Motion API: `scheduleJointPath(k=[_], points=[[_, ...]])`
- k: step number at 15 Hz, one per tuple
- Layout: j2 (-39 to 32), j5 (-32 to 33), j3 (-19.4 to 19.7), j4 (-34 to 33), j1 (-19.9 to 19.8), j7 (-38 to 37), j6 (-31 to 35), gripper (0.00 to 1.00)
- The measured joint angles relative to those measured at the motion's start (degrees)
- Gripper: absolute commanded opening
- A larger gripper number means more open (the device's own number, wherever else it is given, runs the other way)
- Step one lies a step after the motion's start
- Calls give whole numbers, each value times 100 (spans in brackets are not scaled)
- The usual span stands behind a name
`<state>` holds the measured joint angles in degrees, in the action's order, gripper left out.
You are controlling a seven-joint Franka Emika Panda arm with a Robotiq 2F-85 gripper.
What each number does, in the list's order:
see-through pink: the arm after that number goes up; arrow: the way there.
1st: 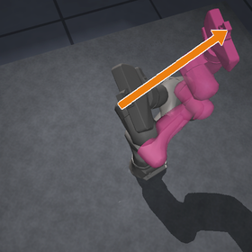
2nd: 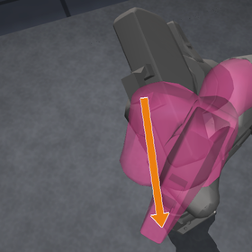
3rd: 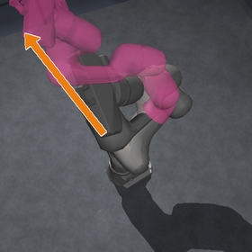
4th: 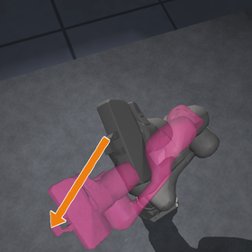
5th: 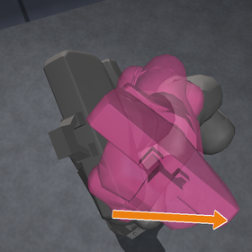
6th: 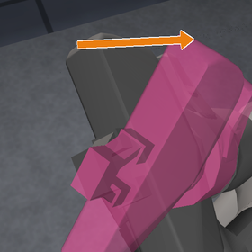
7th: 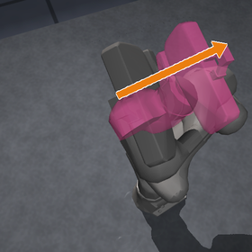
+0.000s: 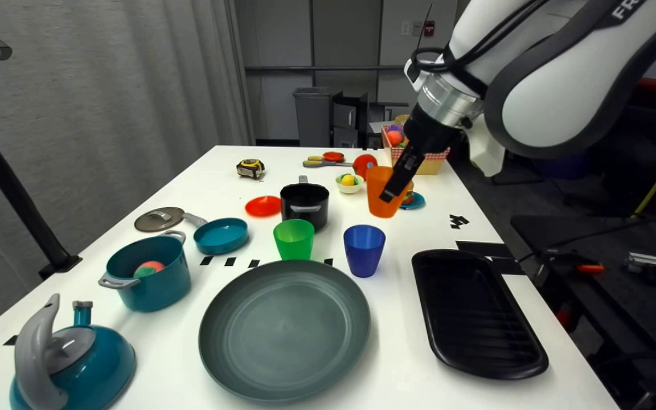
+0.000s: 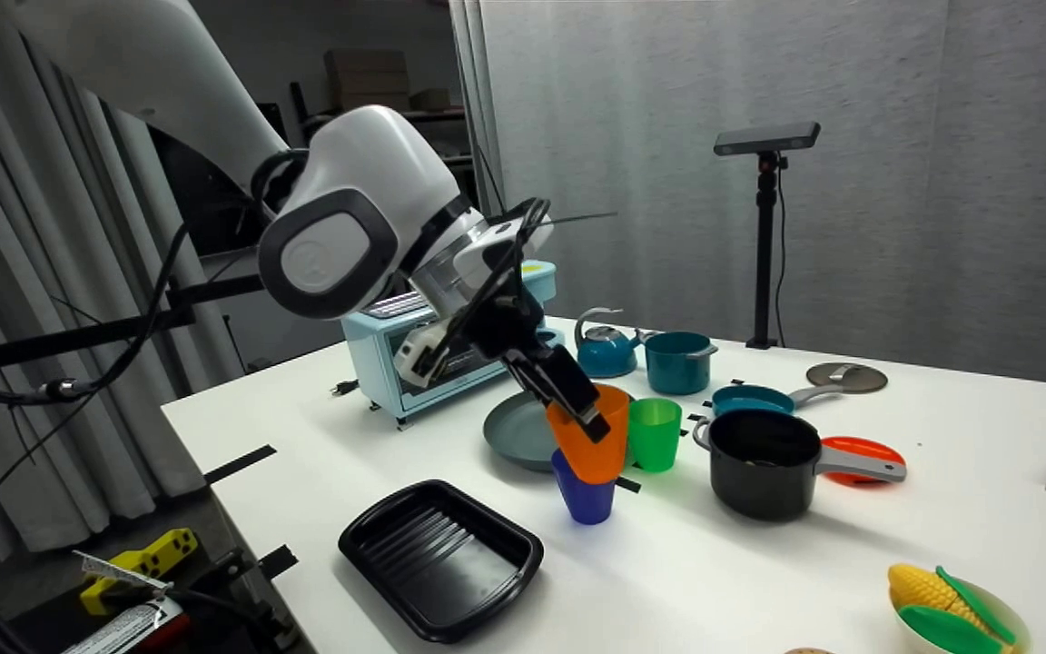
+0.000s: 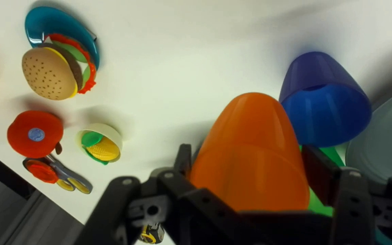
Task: Pick up the fries and put them in the orange cup, then pour them into a pot
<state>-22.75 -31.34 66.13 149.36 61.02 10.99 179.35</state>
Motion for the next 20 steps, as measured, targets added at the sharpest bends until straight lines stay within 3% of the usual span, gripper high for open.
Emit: scheduleJointPath(k=[2,8,9,10,11,14,16,20], points=[[37,640,-471,7,-808,-333,136,56],[280,2229,-1222,-279,-3316,-405,175,56],[324,2454,-1392,-377,-3743,-382,166,95],[363,2514,-1600,-483,-4172,-228,162,57],[401,2513,-1842,-595,-4606,23,153,60],[490,2492,-2621,-973,-5885,806,109,53],[432,2723,-3155,-984,-6250,597,188,53],[-156,2798,-4213,-952,-6037,-308,564,53]])
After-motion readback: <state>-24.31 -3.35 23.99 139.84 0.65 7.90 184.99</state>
